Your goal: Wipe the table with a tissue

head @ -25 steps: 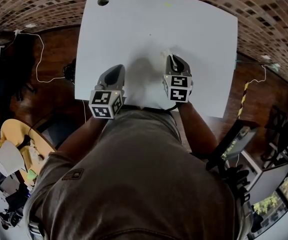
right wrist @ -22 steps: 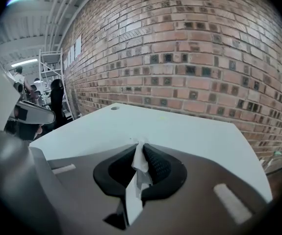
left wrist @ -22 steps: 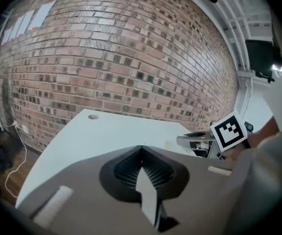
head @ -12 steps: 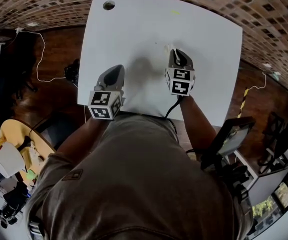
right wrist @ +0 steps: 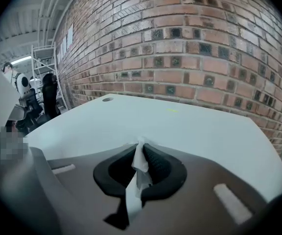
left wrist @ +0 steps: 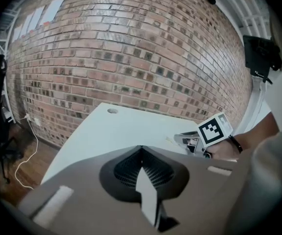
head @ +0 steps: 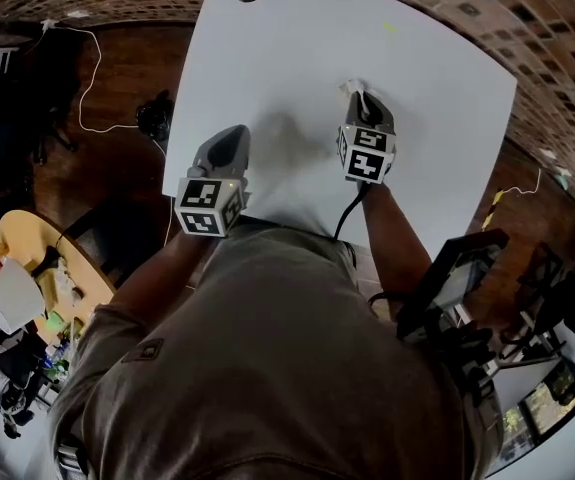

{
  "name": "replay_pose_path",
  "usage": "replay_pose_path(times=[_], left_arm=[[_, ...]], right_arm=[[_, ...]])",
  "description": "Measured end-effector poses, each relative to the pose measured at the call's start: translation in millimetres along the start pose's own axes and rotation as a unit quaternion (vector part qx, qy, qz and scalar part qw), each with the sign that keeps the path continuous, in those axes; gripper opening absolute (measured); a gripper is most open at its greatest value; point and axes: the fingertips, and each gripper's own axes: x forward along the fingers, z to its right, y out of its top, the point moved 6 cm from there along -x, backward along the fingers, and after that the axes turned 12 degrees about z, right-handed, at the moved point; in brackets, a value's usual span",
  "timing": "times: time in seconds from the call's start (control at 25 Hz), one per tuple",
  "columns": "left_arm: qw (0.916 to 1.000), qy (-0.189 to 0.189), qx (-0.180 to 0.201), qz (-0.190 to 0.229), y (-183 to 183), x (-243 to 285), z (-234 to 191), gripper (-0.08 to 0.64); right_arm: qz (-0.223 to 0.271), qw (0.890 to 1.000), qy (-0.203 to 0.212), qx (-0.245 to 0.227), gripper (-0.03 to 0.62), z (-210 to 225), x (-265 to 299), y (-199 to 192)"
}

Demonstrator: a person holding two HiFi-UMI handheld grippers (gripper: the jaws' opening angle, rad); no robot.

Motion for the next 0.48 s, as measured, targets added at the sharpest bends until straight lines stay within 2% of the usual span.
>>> replay_pose_path(times=[0.28, 0.48], left_arm=[[0.9998, 0.016, -0.008, -0.005, -1, -4, -14, 0.002], [0.9998, 0.016, -0.007, -0.003, -1, -7, -16, 0.002]], right_arm=[[0.0, 1.0, 0.017, -0.015, 0.037, -22, 10, 4], [-0.005, 0.999, 0.042, -0.009, 0.037, -34, 8, 3]])
